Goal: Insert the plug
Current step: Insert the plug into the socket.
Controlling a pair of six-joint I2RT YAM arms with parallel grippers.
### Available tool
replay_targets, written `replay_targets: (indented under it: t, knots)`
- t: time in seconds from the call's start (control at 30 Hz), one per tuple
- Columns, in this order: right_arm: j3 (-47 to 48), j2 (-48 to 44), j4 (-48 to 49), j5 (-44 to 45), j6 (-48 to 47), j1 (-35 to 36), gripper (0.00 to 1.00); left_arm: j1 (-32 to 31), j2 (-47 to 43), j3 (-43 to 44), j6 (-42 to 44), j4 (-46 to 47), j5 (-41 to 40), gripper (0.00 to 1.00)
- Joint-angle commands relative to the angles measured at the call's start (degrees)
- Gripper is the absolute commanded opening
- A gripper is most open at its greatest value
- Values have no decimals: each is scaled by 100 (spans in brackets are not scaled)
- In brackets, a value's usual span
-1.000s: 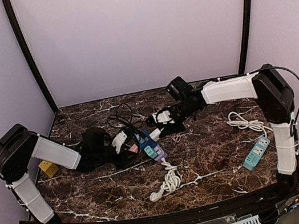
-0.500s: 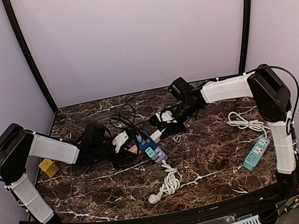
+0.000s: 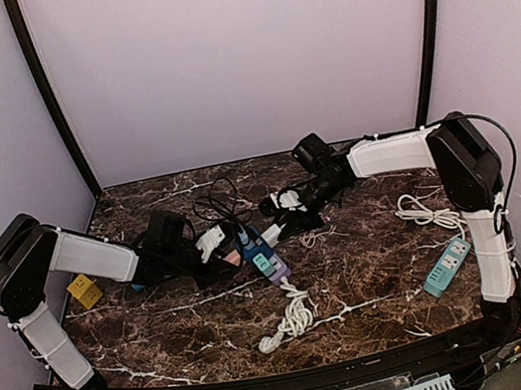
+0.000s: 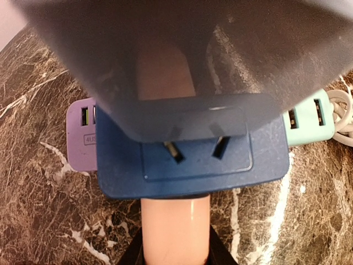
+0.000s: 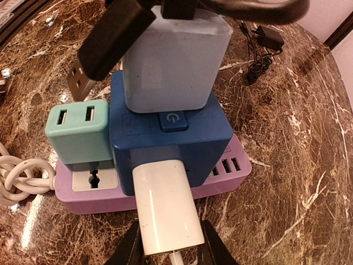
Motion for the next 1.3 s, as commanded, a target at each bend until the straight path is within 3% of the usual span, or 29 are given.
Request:
replay_targets:
  t: [0.0, 0.23, 0.4, 0.47, 0.83, 1.27]
  knots:
    - [-123, 518, 1098, -538, 129, 1014, 0, -631, 26, 759, 29, 1818, 736, 1]
    - [-349, 433, 1298, -361, 429, 975, 0, -657, 13, 650, 68, 1685, 773, 1]
    - [-922, 142, 1817, -50, 939, 830, 25, -622, -100, 447, 91, 1375, 673, 1]
    - [-1145, -15, 2050, 77, 1043, 830, 29, -610, -141, 429, 127, 1273, 650, 1]
    - [-1469, -98, 2472, 112, 1293, 806, 31, -606, -306, 381, 570, 896, 550, 1]
    - [-1718, -227, 2361, 259, 1230, 520, 31, -518, -442, 227, 1018, 612, 484, 42]
